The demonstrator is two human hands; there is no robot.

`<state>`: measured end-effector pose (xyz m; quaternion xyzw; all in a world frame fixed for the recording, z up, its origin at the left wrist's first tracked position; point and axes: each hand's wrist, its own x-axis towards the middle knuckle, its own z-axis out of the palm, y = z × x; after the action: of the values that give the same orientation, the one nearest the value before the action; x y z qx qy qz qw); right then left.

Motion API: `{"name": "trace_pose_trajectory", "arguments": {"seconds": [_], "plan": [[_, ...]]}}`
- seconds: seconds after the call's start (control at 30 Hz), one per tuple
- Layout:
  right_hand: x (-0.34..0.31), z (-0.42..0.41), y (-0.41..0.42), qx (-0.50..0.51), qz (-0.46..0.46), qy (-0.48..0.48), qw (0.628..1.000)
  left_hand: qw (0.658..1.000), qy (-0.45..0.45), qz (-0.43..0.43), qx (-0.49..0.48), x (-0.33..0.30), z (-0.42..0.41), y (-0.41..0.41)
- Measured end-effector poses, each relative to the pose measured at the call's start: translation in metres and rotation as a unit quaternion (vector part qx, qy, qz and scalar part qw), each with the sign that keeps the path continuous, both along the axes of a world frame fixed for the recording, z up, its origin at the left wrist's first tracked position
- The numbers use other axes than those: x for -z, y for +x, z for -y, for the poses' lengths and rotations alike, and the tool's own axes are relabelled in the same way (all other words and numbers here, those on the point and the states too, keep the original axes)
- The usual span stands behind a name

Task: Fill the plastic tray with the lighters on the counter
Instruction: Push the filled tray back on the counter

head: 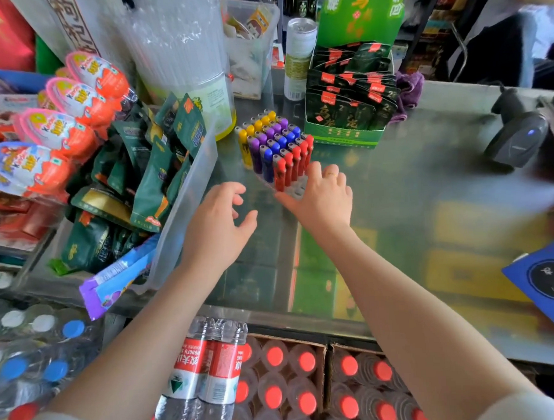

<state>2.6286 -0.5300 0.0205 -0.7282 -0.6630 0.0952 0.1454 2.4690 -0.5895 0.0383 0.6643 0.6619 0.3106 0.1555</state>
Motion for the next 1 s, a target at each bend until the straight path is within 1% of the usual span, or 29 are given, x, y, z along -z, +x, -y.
{"name": "trace_pose_trajectory", "arguments": {"seconds": [0.1,0.17,0.23,0.33,0.4,0.5,0.57,0.73,1.0], "plan": [[-0.005,-0.014,-0.008,0.001,0.012,-0.023,1.0,1.0,0.0,0.001,-0.018,-0.002,-0.008,-0.002],[-0.006,-0.011,-0.001,-0.042,0.034,-0.023,0.998,1.0,0.005,0.005,-0.021,-0.002,-0.011,-0.002],[-0.004,-0.005,0.014,-0.103,0.059,-0.003,0.993,1.0,0.007,0.005,-0.012,-0.002,-0.014,-0.002],[0.0,-0.007,0.029,-0.163,0.038,0.037,0.985,1.0,0.014,0.0,-0.002,-0.004,-0.02,-0.001],[0.003,-0.012,0.026,-0.179,0.012,0.058,0.982,1.0,0.016,-0.001,-0.002,-0.006,-0.023,0.0],[0.007,-0.014,0.013,-0.2,0.013,0.084,0.976,1.0,0.019,0.002,-0.002,-0.005,-0.024,-0.001],[0.009,-0.017,0.004,-0.196,0.016,0.098,0.975,1.0,0.015,-0.003,-0.004,-0.005,-0.025,-0.004],[0.009,-0.034,-0.015,-0.162,0.027,0.08,0.983,1.0,0.019,-0.015,-0.005,-0.007,-0.028,-0.007],[0.008,-0.066,-0.02,-0.124,0.031,0.06,0.99,1.0,0.019,-0.004,-0.001,-0.005,-0.033,-0.006]]}}
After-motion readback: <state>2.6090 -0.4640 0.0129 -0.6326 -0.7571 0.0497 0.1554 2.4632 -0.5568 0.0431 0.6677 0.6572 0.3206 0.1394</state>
